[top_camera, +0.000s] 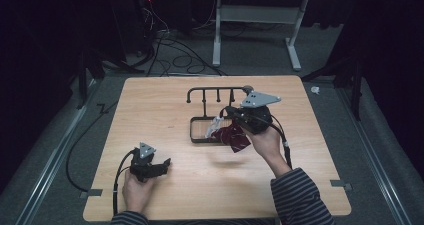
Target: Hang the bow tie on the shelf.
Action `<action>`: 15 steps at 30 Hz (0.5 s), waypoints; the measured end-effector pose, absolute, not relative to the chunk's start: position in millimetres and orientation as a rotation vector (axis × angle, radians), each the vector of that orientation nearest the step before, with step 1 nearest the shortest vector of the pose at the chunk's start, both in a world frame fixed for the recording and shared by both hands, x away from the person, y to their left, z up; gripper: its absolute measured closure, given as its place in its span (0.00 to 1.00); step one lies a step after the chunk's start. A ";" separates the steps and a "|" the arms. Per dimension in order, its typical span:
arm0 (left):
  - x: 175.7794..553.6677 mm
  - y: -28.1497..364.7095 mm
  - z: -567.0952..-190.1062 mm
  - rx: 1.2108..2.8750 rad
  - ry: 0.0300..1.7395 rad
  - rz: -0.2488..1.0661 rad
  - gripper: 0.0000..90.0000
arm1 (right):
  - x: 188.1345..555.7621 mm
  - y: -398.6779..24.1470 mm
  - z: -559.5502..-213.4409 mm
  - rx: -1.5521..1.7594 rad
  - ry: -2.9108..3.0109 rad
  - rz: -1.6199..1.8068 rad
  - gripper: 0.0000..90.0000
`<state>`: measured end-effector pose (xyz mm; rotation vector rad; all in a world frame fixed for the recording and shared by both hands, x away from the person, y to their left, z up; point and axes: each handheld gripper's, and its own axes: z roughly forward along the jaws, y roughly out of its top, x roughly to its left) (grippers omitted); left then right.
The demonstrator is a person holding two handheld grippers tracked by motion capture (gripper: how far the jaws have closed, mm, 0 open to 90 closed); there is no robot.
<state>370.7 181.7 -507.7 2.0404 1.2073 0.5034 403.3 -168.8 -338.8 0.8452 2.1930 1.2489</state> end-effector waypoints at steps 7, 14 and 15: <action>370.7 181.7 -507.7 2.041 1.207 0.503 0.25 | 411.1 -164.2 -337.6 0.858 2.190 1.259 1.00; 370.7 181.7 -507.7 2.041 1.207 0.504 0.25 | 417.6 -163.6 -335.5 0.876 2.183 1.280 1.00; 370.7 181.7 -507.7 2.041 1.207 0.503 0.25 | 419.3 -162.7 -334.5 0.877 2.183 1.280 1.00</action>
